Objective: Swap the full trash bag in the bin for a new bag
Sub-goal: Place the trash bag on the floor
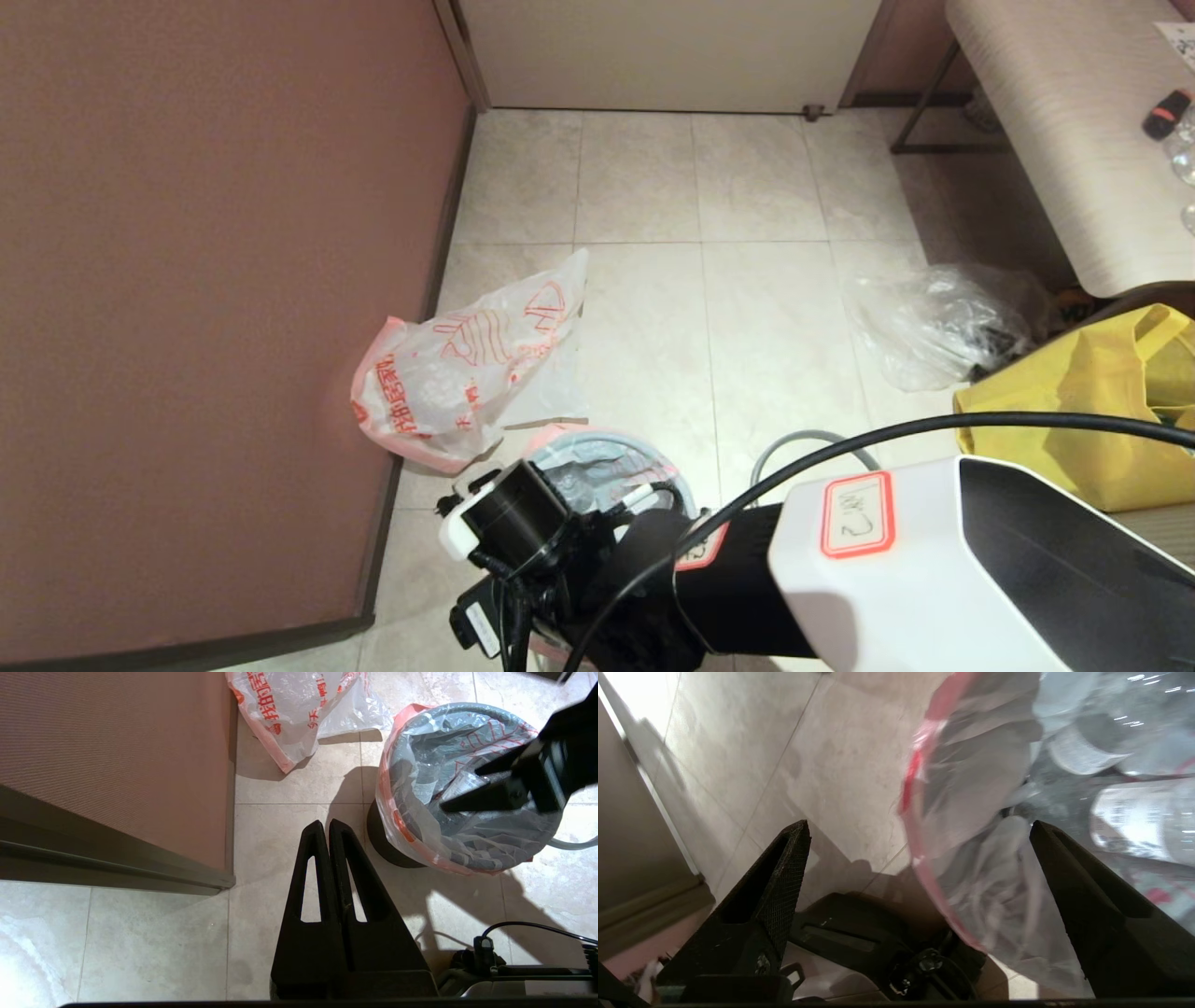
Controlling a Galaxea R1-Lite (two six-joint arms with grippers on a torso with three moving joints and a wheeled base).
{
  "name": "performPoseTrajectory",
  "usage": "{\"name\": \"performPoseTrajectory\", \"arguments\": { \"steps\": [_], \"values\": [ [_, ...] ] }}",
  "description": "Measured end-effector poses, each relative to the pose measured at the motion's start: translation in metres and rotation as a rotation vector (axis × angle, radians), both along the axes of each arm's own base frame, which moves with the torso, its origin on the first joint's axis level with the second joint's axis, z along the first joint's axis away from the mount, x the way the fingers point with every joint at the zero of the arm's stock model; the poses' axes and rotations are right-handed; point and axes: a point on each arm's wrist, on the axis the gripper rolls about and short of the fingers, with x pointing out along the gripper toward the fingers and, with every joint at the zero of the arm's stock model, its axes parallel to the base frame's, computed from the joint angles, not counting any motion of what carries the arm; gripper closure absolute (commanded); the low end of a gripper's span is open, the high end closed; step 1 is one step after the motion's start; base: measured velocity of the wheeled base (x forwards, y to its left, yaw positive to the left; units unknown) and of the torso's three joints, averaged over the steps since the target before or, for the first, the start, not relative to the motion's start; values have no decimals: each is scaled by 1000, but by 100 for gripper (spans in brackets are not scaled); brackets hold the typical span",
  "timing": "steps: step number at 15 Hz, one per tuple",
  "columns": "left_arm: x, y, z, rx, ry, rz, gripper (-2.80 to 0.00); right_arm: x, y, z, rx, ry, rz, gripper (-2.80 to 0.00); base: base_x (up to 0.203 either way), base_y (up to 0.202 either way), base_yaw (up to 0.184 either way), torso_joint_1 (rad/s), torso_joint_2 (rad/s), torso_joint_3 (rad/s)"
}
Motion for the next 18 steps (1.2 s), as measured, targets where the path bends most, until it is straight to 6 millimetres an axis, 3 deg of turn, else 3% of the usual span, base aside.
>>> {"name": "performPoseTrajectory", "arguments": {
  "steps": [1,4,7,10,12,14,18],
  "values": [
    [0,0,0,0,0,0,0,-1,3,-6,-6,2,-3,0,0,0,0,0,0,0],
    [0,0,0,0,0,0,0,9,-7,-4,6,14,-86,0,0,0,0,0,0,0],
    [0,0,0,0,0,0,0,19,-41,-8,-83,-5,-221,0,0,0,0,0,0,0],
    [0,0,0,0,0,0,0,46,-115,-11,-159,30,-453,0,0,0,0,0,0,0],
    [0,0,0,0,0,0,0,48,-166,-1,-184,55,-575,0,0,0,0,0,0,0],
    [0,0,0,0,0,0,0,38,-215,18,-208,32,-696,0,0,0,0,0,0,0],
    [0,0,0,1,0,0,0,-10,-298,74,-175,-60,-887,0,0,0,0,0,0,0]
  ]
}}
